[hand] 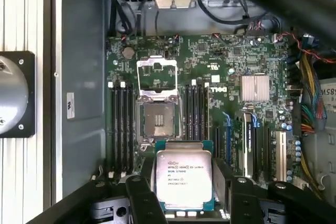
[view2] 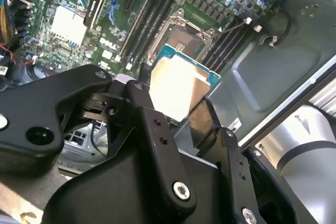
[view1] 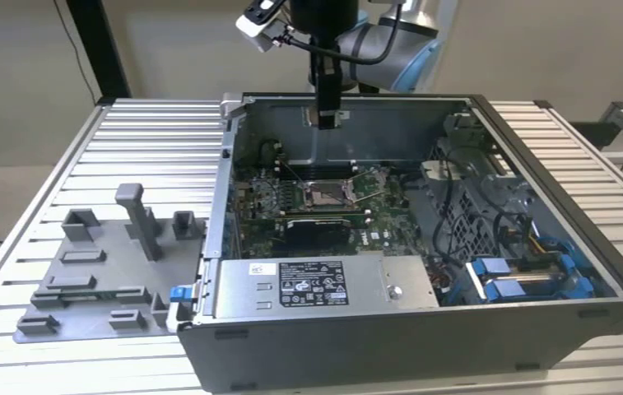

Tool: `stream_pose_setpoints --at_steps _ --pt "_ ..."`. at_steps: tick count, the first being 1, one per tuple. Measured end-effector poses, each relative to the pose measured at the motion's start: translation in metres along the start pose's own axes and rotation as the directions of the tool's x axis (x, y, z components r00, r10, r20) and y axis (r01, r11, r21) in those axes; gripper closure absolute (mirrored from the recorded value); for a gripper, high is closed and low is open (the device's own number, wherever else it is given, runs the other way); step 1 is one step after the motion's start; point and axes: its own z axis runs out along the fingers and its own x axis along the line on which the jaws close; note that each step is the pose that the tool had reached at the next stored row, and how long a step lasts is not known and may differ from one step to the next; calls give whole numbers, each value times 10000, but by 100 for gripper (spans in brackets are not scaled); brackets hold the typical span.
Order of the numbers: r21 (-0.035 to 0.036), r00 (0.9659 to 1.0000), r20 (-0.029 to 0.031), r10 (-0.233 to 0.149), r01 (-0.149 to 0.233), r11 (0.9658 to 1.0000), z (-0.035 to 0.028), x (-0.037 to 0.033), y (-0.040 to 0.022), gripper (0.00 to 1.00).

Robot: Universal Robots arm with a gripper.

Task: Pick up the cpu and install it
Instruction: 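Pick up the cpu and move it towards the insertion slot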

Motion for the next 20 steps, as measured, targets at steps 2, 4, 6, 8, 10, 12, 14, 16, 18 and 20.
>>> stream_pose_setpoints --at_steps 2,4,6,8,10,12,14,16,18,20 --pt "-1 10000 -2 -16 16 10000 14 21 -2 100" --pt "2 9999 -9 -107 107 9999 31 56 -4 100" --pt "-7 9998 -18 -184 184 9998 47 86 -7 100" --pt "-44 9997 -24 -248 247 9997 63 103 -9 100" --pt "-120 9996 -28 -297 297 9995 84 116 -11 100" --pt "-196 9994 -34 -339 338 9992 108 124 -14 100" --pt "-233 9994 -35 -356 355 9991 139 128 -17 100" --pt "-236 9993 -44 -360 359 9991 176 132 -19 100" --pt "-235 9993 -68 -358 357 9991 207 136 -23 100" --pt "-236 9993 -105 -358 355 9991 235 139 -25 100"
